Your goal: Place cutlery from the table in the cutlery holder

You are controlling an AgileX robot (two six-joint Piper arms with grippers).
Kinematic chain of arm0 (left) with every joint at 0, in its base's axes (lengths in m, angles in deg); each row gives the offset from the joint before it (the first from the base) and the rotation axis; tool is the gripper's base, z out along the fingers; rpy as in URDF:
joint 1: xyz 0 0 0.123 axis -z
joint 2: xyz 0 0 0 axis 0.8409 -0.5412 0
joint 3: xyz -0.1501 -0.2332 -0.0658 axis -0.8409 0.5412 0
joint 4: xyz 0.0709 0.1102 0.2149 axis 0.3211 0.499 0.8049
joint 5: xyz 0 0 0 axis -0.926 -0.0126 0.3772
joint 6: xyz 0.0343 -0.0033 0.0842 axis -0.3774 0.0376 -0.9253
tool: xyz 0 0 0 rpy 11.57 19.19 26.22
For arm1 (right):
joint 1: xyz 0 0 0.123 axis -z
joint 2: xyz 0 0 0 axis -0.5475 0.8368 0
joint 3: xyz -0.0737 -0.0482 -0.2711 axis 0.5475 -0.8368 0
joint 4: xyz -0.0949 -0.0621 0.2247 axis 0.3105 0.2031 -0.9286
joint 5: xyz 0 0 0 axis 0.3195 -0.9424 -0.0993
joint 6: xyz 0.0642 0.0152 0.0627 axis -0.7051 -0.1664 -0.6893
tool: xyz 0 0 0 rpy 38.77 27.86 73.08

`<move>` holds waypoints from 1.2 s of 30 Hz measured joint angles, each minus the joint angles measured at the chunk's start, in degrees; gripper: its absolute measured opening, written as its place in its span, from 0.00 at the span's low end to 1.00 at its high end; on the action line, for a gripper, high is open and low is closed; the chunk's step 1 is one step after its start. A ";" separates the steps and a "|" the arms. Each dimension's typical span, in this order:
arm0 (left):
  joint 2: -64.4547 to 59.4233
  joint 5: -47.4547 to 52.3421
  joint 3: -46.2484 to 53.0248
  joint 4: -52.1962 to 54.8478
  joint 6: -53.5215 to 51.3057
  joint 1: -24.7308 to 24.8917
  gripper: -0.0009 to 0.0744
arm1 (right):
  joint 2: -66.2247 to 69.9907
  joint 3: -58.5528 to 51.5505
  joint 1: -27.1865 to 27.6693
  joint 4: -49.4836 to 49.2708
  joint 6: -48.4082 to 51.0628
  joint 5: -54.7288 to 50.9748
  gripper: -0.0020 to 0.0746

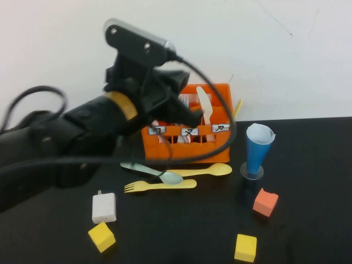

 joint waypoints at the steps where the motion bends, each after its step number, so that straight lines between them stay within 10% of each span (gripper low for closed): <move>1: 1.80 1.98 0.85 0.33 -0.92 0.00 0.01 | 0.00 0.00 0.00 0.00 0.00 0.00 0.02; 17: 19.99 38.15 4.29 0.93 -3.53 -6.19 0.01 | 0.00 0.00 0.00 0.00 0.00 0.00 0.02; 36: 57.76 10.96 46.69 -0.38 4.46 -27.26 0.01 | 0.00 0.00 0.00 0.00 0.00 0.00 0.02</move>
